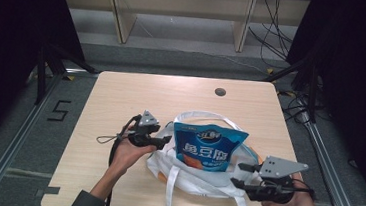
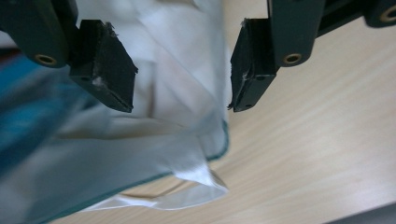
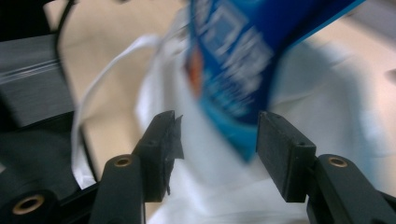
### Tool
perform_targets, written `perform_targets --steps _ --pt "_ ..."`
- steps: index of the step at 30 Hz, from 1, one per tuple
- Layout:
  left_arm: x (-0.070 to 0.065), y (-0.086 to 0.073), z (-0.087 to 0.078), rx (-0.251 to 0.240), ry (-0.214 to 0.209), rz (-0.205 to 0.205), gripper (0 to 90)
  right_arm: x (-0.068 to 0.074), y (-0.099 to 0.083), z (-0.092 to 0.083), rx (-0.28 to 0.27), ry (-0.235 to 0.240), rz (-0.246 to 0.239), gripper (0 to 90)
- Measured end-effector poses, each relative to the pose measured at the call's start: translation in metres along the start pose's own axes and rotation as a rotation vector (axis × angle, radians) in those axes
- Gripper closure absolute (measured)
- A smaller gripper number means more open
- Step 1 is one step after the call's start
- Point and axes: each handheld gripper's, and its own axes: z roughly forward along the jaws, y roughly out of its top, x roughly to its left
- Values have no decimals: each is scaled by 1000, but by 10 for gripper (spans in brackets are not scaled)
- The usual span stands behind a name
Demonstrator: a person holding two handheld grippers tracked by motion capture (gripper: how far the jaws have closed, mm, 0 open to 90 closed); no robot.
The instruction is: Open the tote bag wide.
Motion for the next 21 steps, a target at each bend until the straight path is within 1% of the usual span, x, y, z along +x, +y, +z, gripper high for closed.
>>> perform_targets --steps 1,2,3,4,5,6,7,8,10,11,12,13,14,15,16,17,18,19,20,21 --pt "-4 -3 -5 4 -26 11 394 -4 4 -4 -9 -49 -8 486" --pt "-7 -6 -9 10 -32 25 393 -9 7 -7 0 -111 -4 487" --pt "-12 -12 -13 16 -30 35 390 -14 8 -8 20 -150 1 487" --pt "-16 -15 -14 19 -49 22 384 -23 9 -7 46 -196 9 486" --pt "-19 -18 -14 21 -71 26 372 -31 9 -4 51 -232 32 471" --pt "-22 -20 -13 12 -124 13 363 -35 9 -2 66 -251 57 445" --pt "-23 -21 -12 14 -138 6 364 -40 9 3 90 -269 76 446" --pt "-27 -20 -8 25 -139 2 364 -44 9 7 87 -266 61 457" --pt "-32 -18 0 39 -149 14 366 -52 12 19 71 -232 62 491" --pt "-34 -17 3 36 -169 1 367 -55 13 23 80 -222 71 509" --pt "-34 -17 9 24 -221 -8 377 -59 14 29 85 -225 65 528" --pt "-35 -17 11 28 -230 -22 392 -62 16 36 96 -220 61 544" --pt "-37 -20 14 49 -218 -15 409 -64 17 40 104 -214 57 560" --pt "-41 -24 16 63 -193 21 451 -67 18 44 116 -209 65 592" --pt "-43 -27 17 88 -183 72 508 -70 19 48 117 -212 54 654" --pt "-46 -32 18 126 -161 127 535 -73 20 51 118 -206 19 699" --pt "-47 -36 17 144 -152 165 585 -75 19 54 129 -207 17 754" --pt "-49 -41 17 176 -135 218 634 -77 19 55 134 -208 15 789" --pt "-51 -48 18 192 -121 248 690 -78 18 56 138 -225 34 808" --pt "-52 -54 20 198 -120 265 754 -82 17 56 148 -228 10 824"
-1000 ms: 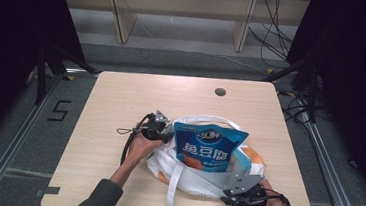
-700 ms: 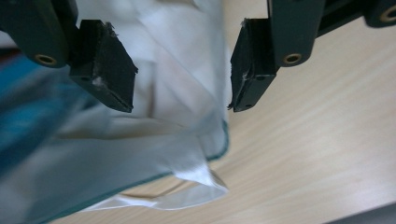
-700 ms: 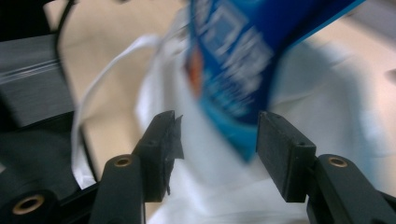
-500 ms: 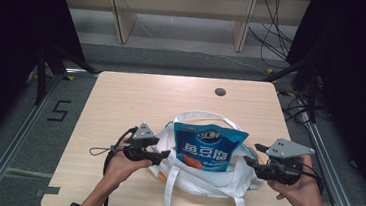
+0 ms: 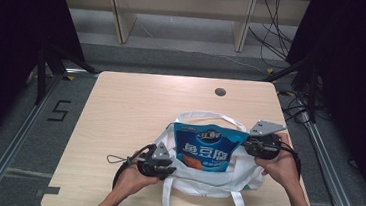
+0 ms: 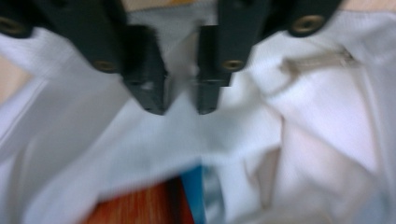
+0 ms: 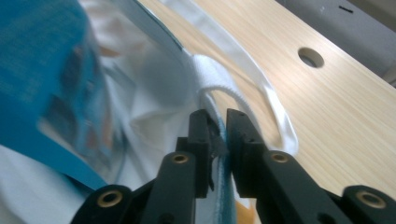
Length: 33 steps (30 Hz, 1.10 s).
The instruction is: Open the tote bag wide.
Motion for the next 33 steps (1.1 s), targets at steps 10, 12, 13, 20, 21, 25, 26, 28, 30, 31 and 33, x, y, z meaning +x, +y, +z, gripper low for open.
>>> perform_targets --steps 10,12,13,20,21,25,26,28,30,31,33 --pt "-3 -15 7 14 1 23 860 -38 -24 30 50 -94 122 868" --pt "-3 -16 7 9 2 20 865 -48 -43 59 116 -83 181 868" --pt "-3 -15 7 11 3 25 865 -48 -53 72 154 -68 200 868" --pt "-3 -11 3 -6 10 19 829 -44 -63 83 177 -76 216 754" --pt "-3 -9 0 -20 10 21 760 -43 -60 77 187 -116 213 643" --pt "2 12 -27 -90 84 63 598 -46 -43 26 -15 -104 270 477" --pt "1 15 -29 -105 71 56 584 -40 -39 15 -27 -79 321 474" --pt "2 18 -30 -111 51 49 566 -35 -37 4 -46 -38 323 473" --pt "4 21 -27 -106 55 23 519 -8 -36 -17 -74 83 254 466" --pt "6 22 -23 -101 68 8 509 -3 -36 -19 -78 109 217 466" --pt "10 22 -22 -110 62 -9 514 11 -35 -20 -64 146 214 478"
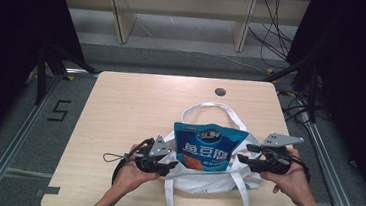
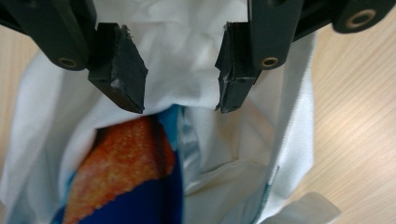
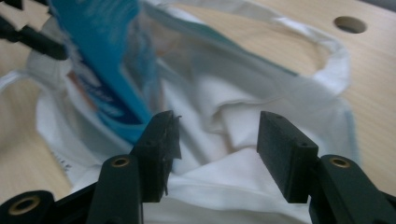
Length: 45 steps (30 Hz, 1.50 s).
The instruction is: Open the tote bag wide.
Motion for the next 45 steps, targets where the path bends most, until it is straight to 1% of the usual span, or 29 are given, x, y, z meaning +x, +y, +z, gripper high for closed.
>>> perform_targets --steps 3,6,9,10,12,14,15,16,17,18,19,20,21,22,23,24,26,27,29,30,32,35,36,37,38,39,40,42,45 --pt "5 -1 -4 -1 8 -5 523 8 -3 6 13 12 -22 518" --pt "20 4 -9 -18 68 3 576 18 -8 15 73 22 -39 637" --pt "32 16 -7 -56 75 -9 661 25 -17 20 110 10 -76 783" --pt "41 26 4 -46 112 33 710 28 -28 24 160 -13 -103 842" --pt "46 28 12 -41 126 31 749 28 -35 26 189 -17 -110 863" --pt "57 25 31 39 144 35 859 26 -49 31 221 -9 -91 893" --pt "66 19 44 100 160 47 859 26 -49 31 221 -9 -91 893" --pt "76 8 63 148 162 5 881 26 -54 33 217 -9 -87 897" --pt "81 0 73 157 160 -33 889 29 -58 34 230 -9 -79 900" --pt "82 -3 76 121 173 -70 889 32 -62 34 230 -7 -70 900" --pt "84 -1 75 131 168 -56 889 33 -64 33 226 -9 -84 900" --pt "82 3 70 153 172 -5 886 36 -65 32 239 -10 -82 900" --pt "78 6 67 141 178 -13 846 37 -65 33 228 -22 -78 900" --pt "73 9 62 89 175 -45 779 37 -64 33 231 -17 -75 887" --pt "69 15 48 86 167 -4 743 37 -63 33 210 -11 -50 846" --pt "63 19 40 58 142 0 713 34 -57 28 187 -14 -78 785" --pt "49 23 24 16 137 24 709 34 -42 15 87 -30 -104 794" --pt "44 23 19 -4 141 26 710 31 -37 12 42 -49 -117 803" --pt "34 18 7 -38 100 -1 717 24 -23 4 -33 -117 -124 821" --pt "28 15 2 -38 87 4 722 18 -17 2 -66 -149 -119 827" --pt "23 8 1 -18 107 30 727 -1 -4 7 -84 -199 -110 846" --pt "26 -1 9 6 115 28 766 -18 -1 26 -49 -261 -97 866" --pt "28 -4 13 20 119 31 780 -28 -2 33 -14 -287 -136 872" --pt "31 -8 17 60 104 49 783 -32 -5 39 10 -297 -126 879" --pt "33 -13 23 56 94 18 784 -39 -10 46 30 -309 -107 891" --pt "35 -16 27 52 81 -4 784 -46 -16 53 58 -312 -103 892" --pt "36 -16 29 56 82 2 787 -51 -22 60 84 -313 -81 900" --pt "39 -16 33 71 89 16 791 -56 -31 73 135 -296 3 900" --pt "36 -24 41 56 109 -6 812 -64 -37 86 154 -299 -4 900"
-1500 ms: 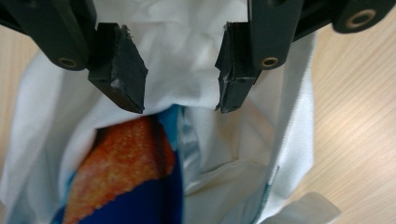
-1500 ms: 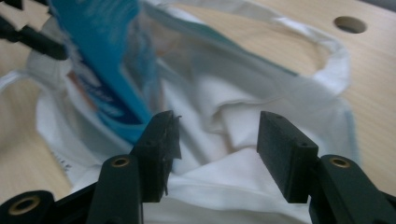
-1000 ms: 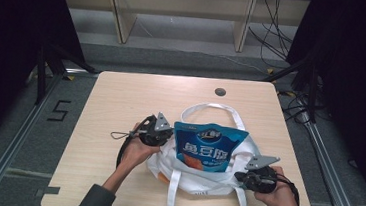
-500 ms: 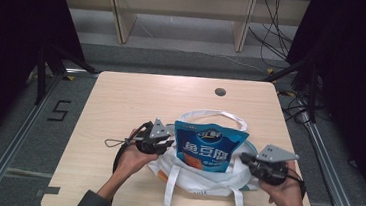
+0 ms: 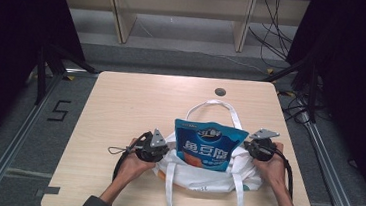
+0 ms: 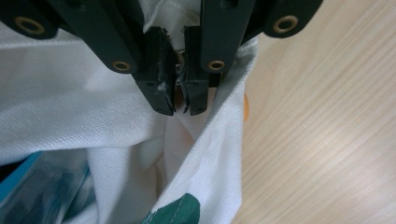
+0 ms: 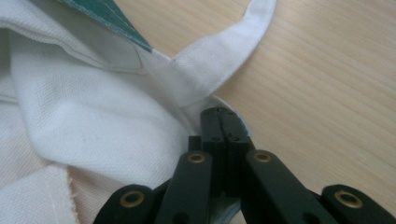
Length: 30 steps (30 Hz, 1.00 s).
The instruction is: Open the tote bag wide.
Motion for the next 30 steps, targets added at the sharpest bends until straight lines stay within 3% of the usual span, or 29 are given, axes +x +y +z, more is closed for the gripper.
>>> perform_targets --steps 2,5,7,8,9,11,13,15,16,18,20,21,22,24,25,26,29,30 --pt "-1 2 -1 7 4 19 813 1 2 -1 18 3 -4 900" --pt "-3 7 -8 -3 29 13 781 0 5 -9 -11 7 13 857" --pt "-1 14 -19 -48 22 2 756 4 13 -27 -57 23 -7 827" --pt "-1 18 -24 -87 15 -27 748 8 17 -36 -89 34 -16 826" --pt "1 21 -30 -94 9 -22 748 10 20 -44 -123 60 -40 827" --pt "5 33 -38 -157 21 -35 748 19 21 -58 -147 115 -46 831" --pt "12 42 -40 -176 41 -22 754 35 20 -71 -138 150 -57 835" --pt "21 43 -29 -125 61 -9 764 45 17 -78 -114 174 -83 845" --pt "27 39 -19 -93 51 -31 764 48 15 -80 -111 170 -86 847" --pt "40 27 -2 -6 26 -27 755 54 8 -83 -93 166 -99 848" --pt "40 14 12 25 0 -97 762 55 2 -82 -73 152 -122 849" --pt "42 10 14 1 -15 -136 771 56 -2 -81 -62 145 -106 849" --pt "44 11 9 -7 -20 -146 771 55 -4 -81 -60 150 -102 849" --pt "43 18 -4 -13 6 -96 759 52 -4 -83 -80 152 -102 849" --pt "36 22 -10 -76 26 -130 757 52 -3 -85 -89 147 -93 849" --pt "31 26 -20 -108 31 -115 756 50 -2 -89 -106 151 -95 849" --pt "20 33 -45 -142 43 -81 742 51 1 -100 -133 145 -85 849" --pt "16 33 -52 -159 34 -90 735 51 0 -101 -141 142 -95 849"
